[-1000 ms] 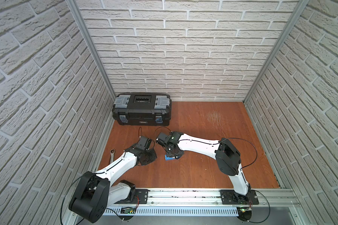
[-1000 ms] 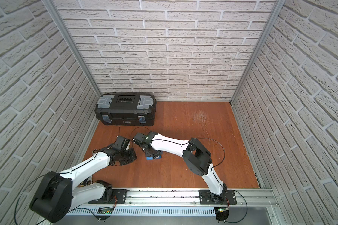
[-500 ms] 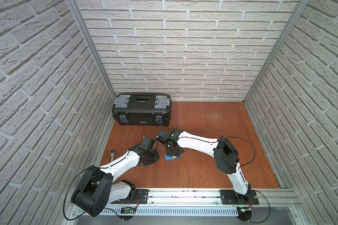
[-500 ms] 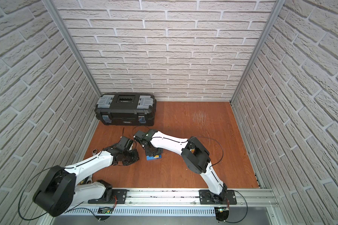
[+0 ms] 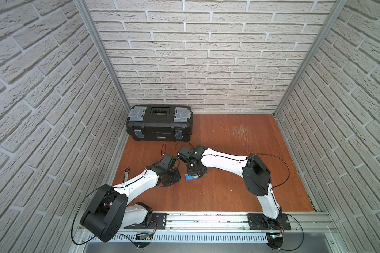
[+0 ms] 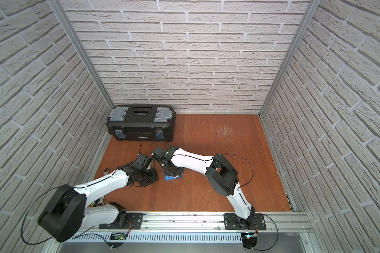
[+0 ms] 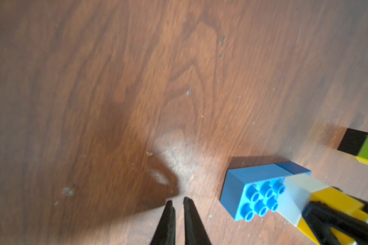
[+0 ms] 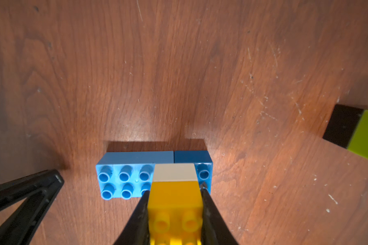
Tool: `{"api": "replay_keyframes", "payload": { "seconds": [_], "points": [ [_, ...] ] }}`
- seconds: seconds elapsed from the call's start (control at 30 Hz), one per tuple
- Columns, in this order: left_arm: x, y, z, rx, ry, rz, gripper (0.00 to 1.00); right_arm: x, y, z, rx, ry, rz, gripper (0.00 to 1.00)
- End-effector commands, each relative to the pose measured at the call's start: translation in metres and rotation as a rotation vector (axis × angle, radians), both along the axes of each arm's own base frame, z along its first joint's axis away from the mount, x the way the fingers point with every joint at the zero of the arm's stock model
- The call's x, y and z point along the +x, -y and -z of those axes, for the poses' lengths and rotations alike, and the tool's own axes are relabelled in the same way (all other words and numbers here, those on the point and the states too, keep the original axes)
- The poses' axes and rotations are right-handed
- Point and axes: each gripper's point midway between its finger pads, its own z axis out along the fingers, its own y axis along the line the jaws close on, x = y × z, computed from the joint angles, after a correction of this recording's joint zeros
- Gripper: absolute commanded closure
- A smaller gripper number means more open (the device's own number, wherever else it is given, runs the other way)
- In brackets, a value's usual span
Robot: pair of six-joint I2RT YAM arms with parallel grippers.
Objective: Assemble the number 4 with lego
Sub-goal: Assemble the lego brick with the lego brick.
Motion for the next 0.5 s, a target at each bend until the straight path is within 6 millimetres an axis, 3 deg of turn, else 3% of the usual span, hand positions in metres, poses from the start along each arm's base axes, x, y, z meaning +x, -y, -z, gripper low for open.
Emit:
{"api": "replay_keyframes", "payload": {
  "seconds": [0.0, 0.23, 0.47],
  "points": [
    [0.004, 0.004, -0.006, -0.017, 0.020, -0.001, 0.86, -0.027, 0.035, 0.037, -0.149, -0.140, 0.017, 0.50],
    [0.007, 0.005, -0.009, -0.011, 0.025, 0.004, 0.86, -0.011, 0.013, -0.032, -0.026, 0.001, -0.048, 0.29],
    [0.009, 0.009, -0.004, -0.020, 0.017, 0.011, 0.86, -0.003, 0.017, -0.089, 0.084, 0.107, -0.055, 0.27]
  ]
}}
